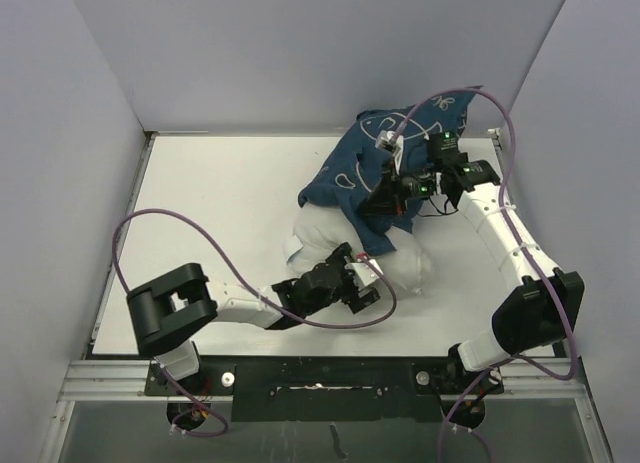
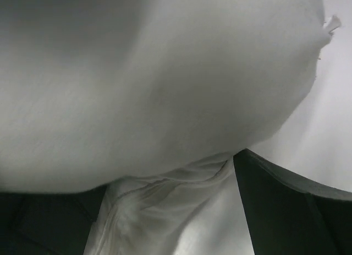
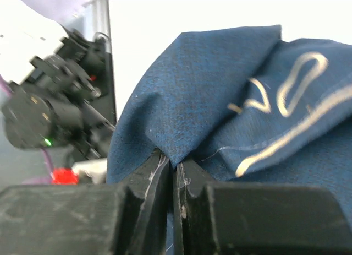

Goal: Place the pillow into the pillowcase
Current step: Stuff the pillow into the pillowcase.

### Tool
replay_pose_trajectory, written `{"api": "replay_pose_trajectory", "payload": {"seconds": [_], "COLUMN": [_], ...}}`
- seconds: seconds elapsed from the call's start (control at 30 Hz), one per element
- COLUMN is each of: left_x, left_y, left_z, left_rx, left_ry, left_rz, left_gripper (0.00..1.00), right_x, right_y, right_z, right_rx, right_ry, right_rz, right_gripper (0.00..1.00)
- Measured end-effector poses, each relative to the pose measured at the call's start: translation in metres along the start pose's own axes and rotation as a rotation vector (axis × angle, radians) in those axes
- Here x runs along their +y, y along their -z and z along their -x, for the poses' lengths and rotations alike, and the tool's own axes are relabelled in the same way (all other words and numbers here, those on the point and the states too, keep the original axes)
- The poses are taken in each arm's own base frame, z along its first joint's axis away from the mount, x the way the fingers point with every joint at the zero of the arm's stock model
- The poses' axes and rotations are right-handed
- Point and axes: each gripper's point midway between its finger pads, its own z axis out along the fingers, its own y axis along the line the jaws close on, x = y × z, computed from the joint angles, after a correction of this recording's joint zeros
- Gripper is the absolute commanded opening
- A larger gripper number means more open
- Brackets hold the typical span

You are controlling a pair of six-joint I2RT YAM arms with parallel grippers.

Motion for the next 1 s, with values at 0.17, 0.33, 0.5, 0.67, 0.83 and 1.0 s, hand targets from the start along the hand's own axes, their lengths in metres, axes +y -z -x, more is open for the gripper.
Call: {"api": "replay_pose_trajectory", "payload": {"seconds": [0.17, 0.33, 0.5, 0.67, 0.83, 1.0], "left_x": [0.05, 0.124, 0.163, 0.204, 0.217, 0.232], "left_y": [-0.029, -0.027, -0.003, 0.029, 0.05, 0.059], "left_z": [0.017, 0.033, 0.042, 0.015, 0.001, 0.048], "left_rx": [-0.034, -0.112, -0.235, -0.365, -0.428, -0.518], "left_ry": [-0.022, 0.238, 0.666, 1.035, 1.198, 1.174], "left_rz": [0.213, 0.36, 0.392, 0.436, 0.468, 0.424], "left_gripper": [0.04, 0.0, 0.0, 0.0, 0.0, 0.0], "right_x": [0.009, 0.014, 0.021, 0.025, 0.022, 0.06], "right_y": [-0.031, -0.048, -0.048, -0.054, -0.049, -0.08], "right_z": [0.018, 0.054, 0.082, 0.083, 0.108, 0.126], "right_rx": [-0.045, -0.099, -0.151, -0.087, -0.085, -0.053], "right_ry": [-0.104, -0.048, 0.038, 0.043, 0.143, 0.258], "right_rz": [0.148, 0.185, 0.187, 0.182, 0.141, 0.211], "right_gripper": [0.0, 0.0, 0.0, 0.0, 0.0, 0.0]}}
